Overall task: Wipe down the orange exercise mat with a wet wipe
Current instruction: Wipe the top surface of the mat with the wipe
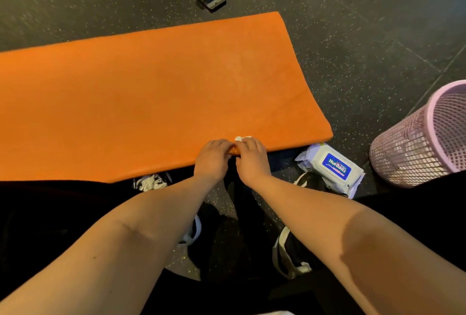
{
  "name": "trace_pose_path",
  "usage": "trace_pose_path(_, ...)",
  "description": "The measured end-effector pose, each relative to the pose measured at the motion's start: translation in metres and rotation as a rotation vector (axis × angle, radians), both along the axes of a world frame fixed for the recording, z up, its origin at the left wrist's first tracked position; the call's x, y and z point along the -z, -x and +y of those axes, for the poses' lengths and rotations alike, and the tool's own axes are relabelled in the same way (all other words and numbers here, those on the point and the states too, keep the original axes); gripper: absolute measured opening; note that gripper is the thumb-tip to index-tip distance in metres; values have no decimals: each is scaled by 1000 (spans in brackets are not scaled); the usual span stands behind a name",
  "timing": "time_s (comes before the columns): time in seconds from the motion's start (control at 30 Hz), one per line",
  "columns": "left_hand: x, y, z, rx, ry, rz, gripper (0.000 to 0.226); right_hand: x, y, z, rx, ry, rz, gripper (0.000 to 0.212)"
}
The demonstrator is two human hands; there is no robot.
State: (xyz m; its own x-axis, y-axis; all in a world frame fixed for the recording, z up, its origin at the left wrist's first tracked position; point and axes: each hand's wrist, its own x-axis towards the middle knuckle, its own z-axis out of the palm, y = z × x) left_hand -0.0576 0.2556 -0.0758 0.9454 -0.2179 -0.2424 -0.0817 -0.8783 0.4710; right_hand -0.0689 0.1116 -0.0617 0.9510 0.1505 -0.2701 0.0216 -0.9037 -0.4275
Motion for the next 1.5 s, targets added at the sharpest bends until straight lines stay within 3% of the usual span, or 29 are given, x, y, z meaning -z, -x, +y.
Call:
trace_pose_path(0.13, -2, -4, 8, -5, 58, 41, 36, 3, -9, 7, 2, 45, 42, 54)
trace_pose_path(0.3, 12, 2, 21, -68, -143, 97, 55, 11, -23, 5, -62, 73, 96, 57)
trace_pose_path(0.6, 50, 6, 23, -30, -225, 131, 60, 55, -14, 7, -92, -11, 75, 58)
trace_pose_path(0.83, 18, -13, 22, -138, -117, 293, 36, 32, -23, 22, 97, -62, 166, 41)
trace_pose_path(0.93, -36, -49, 28, -260, -20, 381, 31, -26, -54, 41, 210, -68, 198, 37)
trace_pose_path(1.2, -215, -116, 66, -318, 60, 410, 24, -222, -129, 82, 125, -10, 190, 30)
trace_pose_path(1.5, -463, -167, 114, -283, -20, 377, 31, -461, -207, 113, -192, 24, 156, 28)
